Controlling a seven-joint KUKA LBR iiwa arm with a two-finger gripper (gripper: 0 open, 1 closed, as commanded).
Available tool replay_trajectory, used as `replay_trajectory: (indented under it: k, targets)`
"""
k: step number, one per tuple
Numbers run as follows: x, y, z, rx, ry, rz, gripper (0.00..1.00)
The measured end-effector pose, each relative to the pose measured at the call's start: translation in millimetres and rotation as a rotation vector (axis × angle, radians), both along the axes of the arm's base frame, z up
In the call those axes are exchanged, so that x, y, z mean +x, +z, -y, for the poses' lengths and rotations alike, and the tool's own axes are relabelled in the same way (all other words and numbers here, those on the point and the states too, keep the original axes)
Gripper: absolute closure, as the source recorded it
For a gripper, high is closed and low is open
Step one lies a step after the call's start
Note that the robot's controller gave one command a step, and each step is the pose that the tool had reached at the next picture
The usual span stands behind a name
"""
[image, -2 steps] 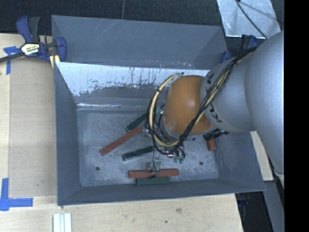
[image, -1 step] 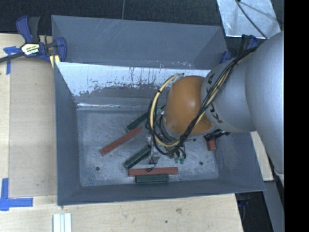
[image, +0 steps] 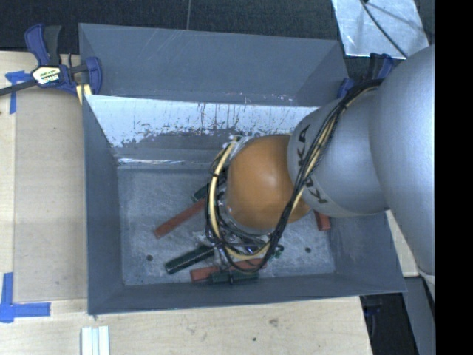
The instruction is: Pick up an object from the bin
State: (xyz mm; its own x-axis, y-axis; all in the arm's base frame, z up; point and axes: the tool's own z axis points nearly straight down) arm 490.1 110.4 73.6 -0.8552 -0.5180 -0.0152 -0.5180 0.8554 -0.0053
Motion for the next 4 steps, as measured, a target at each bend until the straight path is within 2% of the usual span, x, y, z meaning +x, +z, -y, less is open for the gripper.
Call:
replay_trajectory:
  k: [1,2,3,4]
  targets:
    - [1.4,9.3,9.0,-0.002,0.115,-0.009,1.00]
    - [-1.3,-2.8,15.6,-0.005,0.297,-0.008,1.00]
    - [-2.2,-3.3,22.8,-0.008,0.777,-0.007,1.00]
    - [-1.2,-2.7,22.5,-0.008,0.776,-0.004,0.00]
